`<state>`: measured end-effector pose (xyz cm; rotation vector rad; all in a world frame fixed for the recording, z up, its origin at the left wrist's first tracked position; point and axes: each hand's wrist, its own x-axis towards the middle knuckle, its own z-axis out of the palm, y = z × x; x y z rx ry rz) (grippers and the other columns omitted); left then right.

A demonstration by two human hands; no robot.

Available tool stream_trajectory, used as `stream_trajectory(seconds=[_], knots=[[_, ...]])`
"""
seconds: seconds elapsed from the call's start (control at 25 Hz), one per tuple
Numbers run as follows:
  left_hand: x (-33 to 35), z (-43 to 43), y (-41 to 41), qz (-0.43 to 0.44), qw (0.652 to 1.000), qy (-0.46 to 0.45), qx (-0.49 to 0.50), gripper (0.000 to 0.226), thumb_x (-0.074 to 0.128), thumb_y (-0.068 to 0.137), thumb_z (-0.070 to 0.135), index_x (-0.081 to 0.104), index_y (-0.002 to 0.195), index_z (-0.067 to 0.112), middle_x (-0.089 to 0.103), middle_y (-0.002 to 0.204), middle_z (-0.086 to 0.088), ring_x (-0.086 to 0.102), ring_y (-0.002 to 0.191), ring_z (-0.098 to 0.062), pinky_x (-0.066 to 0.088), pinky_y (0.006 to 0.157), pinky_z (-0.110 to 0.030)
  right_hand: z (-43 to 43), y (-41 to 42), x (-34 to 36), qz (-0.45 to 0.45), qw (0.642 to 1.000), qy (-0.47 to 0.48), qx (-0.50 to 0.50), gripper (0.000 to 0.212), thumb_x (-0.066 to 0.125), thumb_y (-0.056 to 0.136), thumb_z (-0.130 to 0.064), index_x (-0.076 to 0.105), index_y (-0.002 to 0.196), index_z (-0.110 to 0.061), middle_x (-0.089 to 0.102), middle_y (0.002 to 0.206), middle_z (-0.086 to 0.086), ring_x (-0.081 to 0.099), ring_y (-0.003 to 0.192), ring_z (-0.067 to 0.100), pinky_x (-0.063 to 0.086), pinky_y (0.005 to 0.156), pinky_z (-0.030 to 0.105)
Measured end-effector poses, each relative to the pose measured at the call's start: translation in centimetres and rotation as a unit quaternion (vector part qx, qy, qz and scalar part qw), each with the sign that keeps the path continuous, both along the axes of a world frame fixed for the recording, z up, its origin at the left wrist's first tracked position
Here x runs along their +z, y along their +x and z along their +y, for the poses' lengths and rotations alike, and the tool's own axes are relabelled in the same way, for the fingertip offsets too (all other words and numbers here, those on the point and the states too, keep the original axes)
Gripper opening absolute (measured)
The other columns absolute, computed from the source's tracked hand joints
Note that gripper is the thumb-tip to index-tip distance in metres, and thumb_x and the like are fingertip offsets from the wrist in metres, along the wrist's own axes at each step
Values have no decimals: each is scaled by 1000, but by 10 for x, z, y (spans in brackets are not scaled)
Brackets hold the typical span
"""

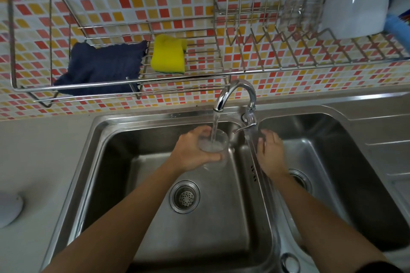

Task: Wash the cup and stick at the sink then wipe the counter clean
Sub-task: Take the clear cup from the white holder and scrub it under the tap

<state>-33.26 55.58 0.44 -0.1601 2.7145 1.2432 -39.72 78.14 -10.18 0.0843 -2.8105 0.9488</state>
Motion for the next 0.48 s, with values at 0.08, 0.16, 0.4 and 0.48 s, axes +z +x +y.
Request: stream_trajectory(seconds=[0.08, 0.16, 0.4, 0.48], knots=[[-1, -1, 0, -6, 1000, 2, -1, 71, 85, 60, 35, 54, 124, 30, 59, 106, 14, 52, 100, -4, 36, 82, -12, -6, -17, 19, -1, 999, 26, 38, 39, 45, 89, -1, 49, 128, -4, 52, 127, 16, 48, 117, 28, 39, 103, 36], [-3, -1, -1, -5, 1000, 3, -5, 67, 85, 60, 34, 55, 120, 30, 58, 105, 14, 51, 99, -4, 35, 75, -6, -15, -28, 34, -30, 993, 61, 98, 56, 49, 81, 7, 45, 134, -12, 49, 131, 12, 48, 119, 27, 41, 102, 35], [-9, -9, 0, -5, 1000, -3, -7, 75, 86, 57, 32, 53, 124, 27, 63, 114, 11, 57, 106, -8, 39, 86, -16, -30, -47, 33, -80, 931, 249, 256, 56, 57, 79, 4, 48, 130, -17, 49, 134, 8, 45, 123, 25, 44, 99, 36], [-7, -11, 1, -3, 1000, -1, -4, 74, 86, 58, 30, 53, 124, 29, 61, 112, 11, 55, 102, -7, 39, 84, -16, -33, -49, 32, -85, 928, 267, 246, 37, 58, 87, -11, 52, 123, -14, 54, 127, 8, 49, 117, 25, 45, 95, 36]])
